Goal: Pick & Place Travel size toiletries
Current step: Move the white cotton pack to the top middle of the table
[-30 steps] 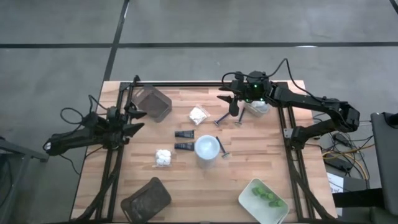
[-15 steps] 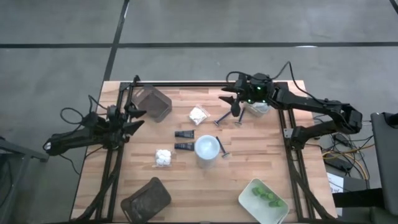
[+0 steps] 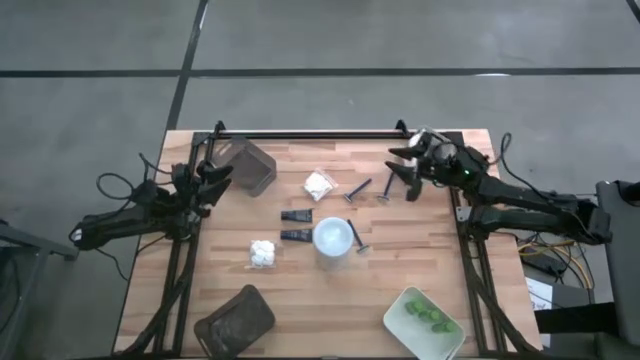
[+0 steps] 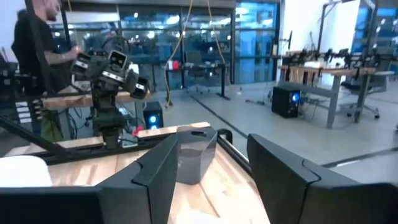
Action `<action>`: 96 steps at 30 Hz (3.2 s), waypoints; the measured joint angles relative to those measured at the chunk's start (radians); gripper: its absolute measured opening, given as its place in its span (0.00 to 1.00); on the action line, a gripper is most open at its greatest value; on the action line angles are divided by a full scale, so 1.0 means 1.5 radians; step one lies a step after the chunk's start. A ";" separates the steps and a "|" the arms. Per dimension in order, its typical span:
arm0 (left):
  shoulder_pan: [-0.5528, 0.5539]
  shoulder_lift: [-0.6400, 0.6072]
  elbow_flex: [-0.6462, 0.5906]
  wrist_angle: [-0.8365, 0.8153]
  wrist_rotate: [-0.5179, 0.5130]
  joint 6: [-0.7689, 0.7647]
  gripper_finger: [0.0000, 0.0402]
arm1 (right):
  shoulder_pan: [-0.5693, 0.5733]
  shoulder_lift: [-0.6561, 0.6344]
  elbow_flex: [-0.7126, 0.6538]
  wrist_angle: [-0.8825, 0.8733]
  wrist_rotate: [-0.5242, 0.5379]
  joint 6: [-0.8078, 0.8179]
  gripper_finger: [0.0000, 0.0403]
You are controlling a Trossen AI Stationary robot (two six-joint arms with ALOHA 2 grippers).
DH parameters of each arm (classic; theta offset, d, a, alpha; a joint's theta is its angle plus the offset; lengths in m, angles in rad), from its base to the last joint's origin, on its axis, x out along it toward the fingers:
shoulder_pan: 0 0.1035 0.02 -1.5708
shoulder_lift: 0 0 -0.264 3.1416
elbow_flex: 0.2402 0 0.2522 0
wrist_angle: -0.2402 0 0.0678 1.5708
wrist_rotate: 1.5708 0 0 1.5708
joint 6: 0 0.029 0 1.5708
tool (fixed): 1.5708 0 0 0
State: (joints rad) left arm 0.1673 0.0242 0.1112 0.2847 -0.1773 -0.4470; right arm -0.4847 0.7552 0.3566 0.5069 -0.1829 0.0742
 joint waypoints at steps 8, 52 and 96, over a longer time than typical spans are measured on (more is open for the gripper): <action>0.000 0.003 0.000 -0.001 -0.017 -0.040 0.62 | -0.001 -0.165 -0.110 -0.001 0.002 0.041 0.40; 0.000 0.384 0.360 -0.492 0.047 0.080 0.62 | 0.173 -0.284 -0.232 -0.057 0.001 0.015 0.14; -0.046 0.859 0.362 -0.515 0.346 0.313 0.62 | 0.173 -0.283 -0.232 -0.059 0.000 0.015 0.35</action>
State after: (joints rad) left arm 0.0977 1.3123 0.6546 -0.4872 0.3414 0.0227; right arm -0.2253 0.3302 0.0090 0.4187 -0.1825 0.0967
